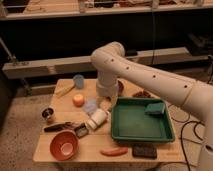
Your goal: Place banana in tray
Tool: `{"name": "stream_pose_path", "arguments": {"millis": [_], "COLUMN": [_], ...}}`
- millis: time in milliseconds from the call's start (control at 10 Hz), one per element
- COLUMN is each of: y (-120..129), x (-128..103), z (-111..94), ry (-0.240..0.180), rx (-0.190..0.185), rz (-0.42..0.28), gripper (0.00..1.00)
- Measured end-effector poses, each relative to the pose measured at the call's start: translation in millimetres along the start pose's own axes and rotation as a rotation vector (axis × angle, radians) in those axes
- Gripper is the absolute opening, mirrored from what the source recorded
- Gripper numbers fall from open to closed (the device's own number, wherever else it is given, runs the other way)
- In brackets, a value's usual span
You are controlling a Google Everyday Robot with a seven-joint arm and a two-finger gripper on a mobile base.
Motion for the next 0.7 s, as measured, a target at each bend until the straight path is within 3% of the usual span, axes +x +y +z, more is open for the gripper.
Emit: {"name": "stream_pose_path", "arguments": {"millis": [400, 600, 700], "y": [-3, -7, -11], "x": [40, 60, 72], "z": [-30, -40, -45], "ry": [0.055, 0.097, 0.123], "rx": [0.006, 0.050, 0.093], "rz": [0.071, 0.130, 0.162], "gripper": [0.50, 0.50, 0.50]}}
